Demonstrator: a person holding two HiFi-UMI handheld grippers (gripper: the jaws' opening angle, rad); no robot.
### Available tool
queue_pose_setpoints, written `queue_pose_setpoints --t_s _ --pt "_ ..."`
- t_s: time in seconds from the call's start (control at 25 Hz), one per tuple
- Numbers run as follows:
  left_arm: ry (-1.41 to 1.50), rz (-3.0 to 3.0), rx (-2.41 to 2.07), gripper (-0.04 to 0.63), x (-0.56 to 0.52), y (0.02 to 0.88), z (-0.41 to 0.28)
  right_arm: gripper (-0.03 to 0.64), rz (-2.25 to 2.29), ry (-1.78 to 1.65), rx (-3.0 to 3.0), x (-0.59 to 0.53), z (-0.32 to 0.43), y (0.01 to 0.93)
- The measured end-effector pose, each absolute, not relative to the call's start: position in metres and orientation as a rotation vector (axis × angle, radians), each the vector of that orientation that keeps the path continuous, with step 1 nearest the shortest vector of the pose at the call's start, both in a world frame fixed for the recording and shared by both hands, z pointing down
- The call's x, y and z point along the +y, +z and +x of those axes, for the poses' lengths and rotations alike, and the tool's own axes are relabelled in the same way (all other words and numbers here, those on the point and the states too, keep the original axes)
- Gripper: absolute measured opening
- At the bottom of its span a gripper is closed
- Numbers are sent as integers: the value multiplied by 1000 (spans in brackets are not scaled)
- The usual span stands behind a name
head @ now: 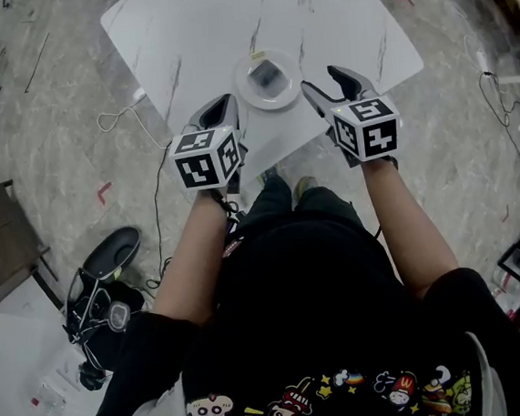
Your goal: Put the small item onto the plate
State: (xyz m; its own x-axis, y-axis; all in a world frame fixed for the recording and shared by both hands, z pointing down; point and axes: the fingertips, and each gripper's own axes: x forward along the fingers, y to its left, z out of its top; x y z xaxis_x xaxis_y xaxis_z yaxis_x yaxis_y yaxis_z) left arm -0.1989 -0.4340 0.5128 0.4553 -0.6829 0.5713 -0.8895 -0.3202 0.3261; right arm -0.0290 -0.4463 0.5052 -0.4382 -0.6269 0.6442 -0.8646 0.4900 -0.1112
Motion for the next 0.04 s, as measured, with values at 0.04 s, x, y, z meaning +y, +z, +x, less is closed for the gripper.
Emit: queue_pose_setpoints --t_s 0.04 --pt "442 2101 -1307 0 -433 513 -198 281 1226 588 -2208 -445 -29 504"
